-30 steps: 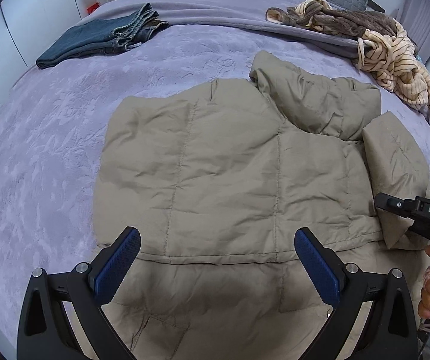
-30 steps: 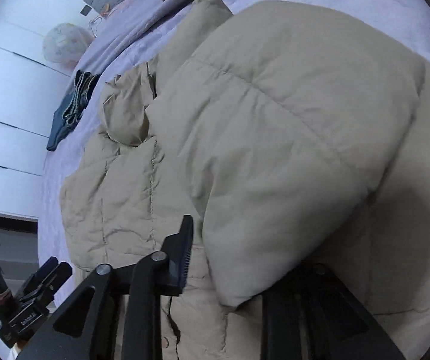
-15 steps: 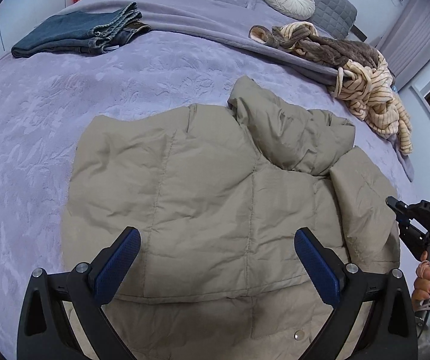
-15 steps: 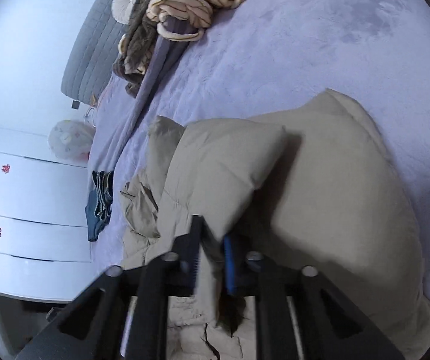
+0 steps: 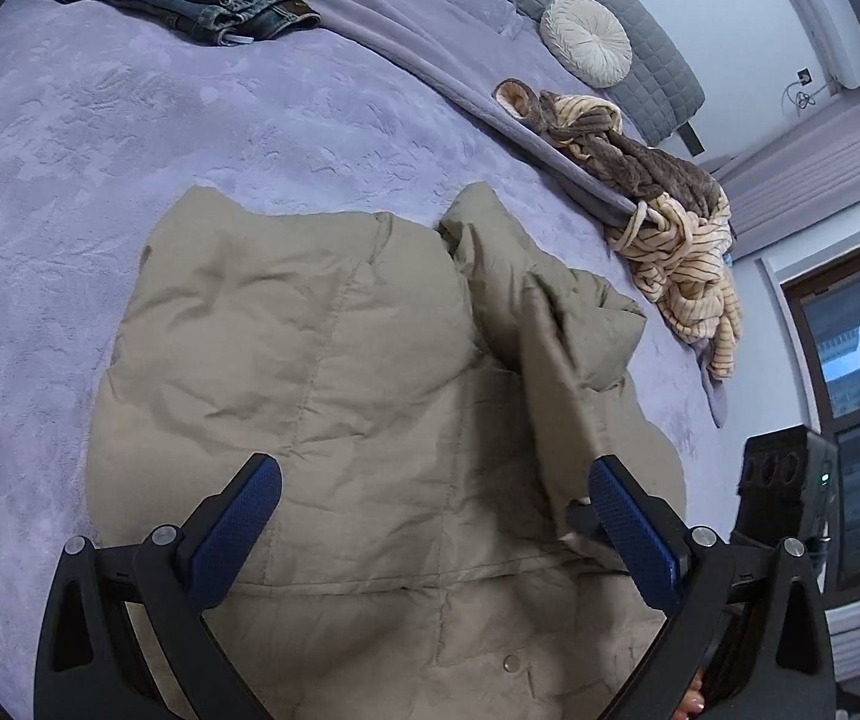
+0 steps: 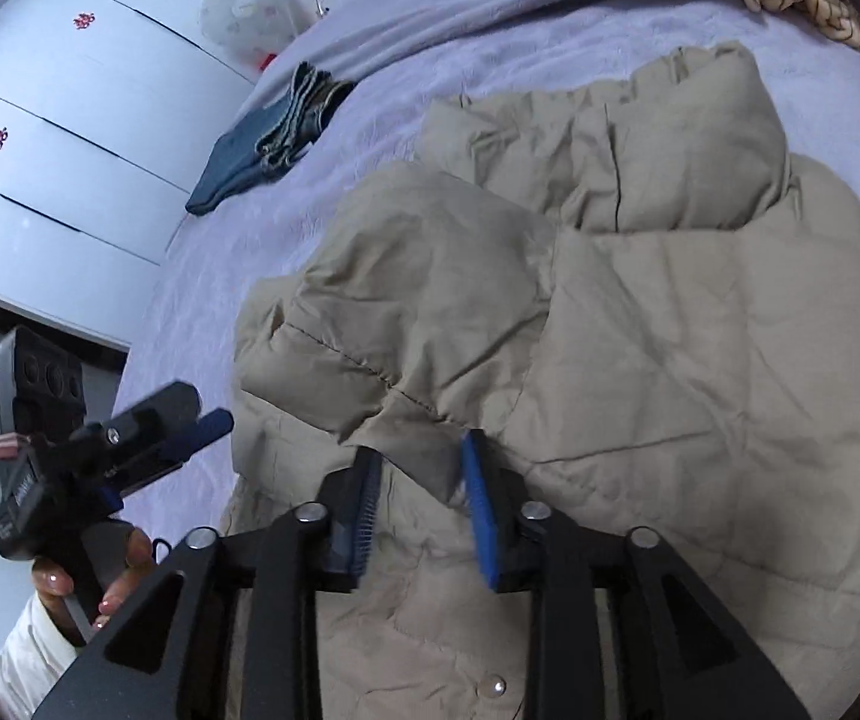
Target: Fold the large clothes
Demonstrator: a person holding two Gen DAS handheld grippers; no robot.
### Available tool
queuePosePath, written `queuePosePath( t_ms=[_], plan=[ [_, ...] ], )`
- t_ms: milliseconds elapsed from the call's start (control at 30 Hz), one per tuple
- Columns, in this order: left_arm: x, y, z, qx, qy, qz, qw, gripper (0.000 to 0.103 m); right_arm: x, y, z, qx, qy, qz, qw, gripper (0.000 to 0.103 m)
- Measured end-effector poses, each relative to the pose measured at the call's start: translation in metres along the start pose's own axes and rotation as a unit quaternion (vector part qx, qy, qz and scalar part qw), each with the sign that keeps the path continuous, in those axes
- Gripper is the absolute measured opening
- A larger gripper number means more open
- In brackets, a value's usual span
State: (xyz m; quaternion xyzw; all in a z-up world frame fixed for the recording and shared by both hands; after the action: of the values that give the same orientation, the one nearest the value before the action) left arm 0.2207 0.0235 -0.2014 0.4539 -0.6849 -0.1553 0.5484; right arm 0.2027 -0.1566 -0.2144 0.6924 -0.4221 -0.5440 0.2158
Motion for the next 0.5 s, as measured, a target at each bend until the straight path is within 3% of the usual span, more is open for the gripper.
queuePosePath(
  t_ms=[33,167,267,333,367,400,433,467,500],
  plan=[
    [0.002,-0.003,0.000,-0.004,0.000,0.009,1.0000,0.103,0.003,0.003,0.008,-0.005,-0.008,-0.009,1.000,0.059],
    [0.009,-0.024,0.004,-0.026,0.001,0.022,0.9994,0.103,0.032,0.031,0.033,-0.007,-0.059,-0.025,0.998,0.060],
    [0.011,-0.047,0.009,-0.046,-0.001,0.018,0.9988,0.103,0.073,0.053,0.059,-0.011,-0.091,-0.005,0.996,0.057],
    [0.013,-0.064,0.013,-0.059,-0.006,0.008,0.9982,0.102,0.100,0.065,0.075,-0.015,-0.098,0.024,0.995,0.028],
    [0.016,-0.073,0.016,-0.065,-0.010,0.002,0.9978,0.098,0.115,0.068,0.080,-0.019,-0.104,0.044,0.993,0.024],
    [0.020,-0.081,0.019,-0.076,-0.016,0.002,0.9970,0.075,0.129,0.072,0.084,-0.016,-0.111,0.063,0.992,0.018],
    [0.025,-0.091,0.024,-0.095,-0.020,0.007,0.9952,0.037,0.142,0.077,0.087,-0.008,-0.112,0.077,0.991,0.013],
    [0.028,-0.099,0.028,-0.114,-0.019,0.008,0.9933,0.019,0.153,0.083,0.087,0.002,-0.110,0.097,0.989,0.012],
    [0.032,-0.103,0.031,-0.123,-0.020,0.004,0.9922,0.010,0.162,0.088,0.084,0.012,-0.105,0.117,0.988,0.011]
  ],
)
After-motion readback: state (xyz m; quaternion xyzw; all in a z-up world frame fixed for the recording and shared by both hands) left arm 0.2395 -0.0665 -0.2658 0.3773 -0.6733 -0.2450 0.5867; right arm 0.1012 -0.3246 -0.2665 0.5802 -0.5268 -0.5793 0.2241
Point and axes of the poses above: each gripper's, at about its wrist camera, not at the fingertips, and y roughly against the way its jaws point, x to its right, z to its underside, the point moved 7 cm from there along -y, roughly the way its jaws point, and after that the axes turned 5 degrees about x, right-handed, at the moved point
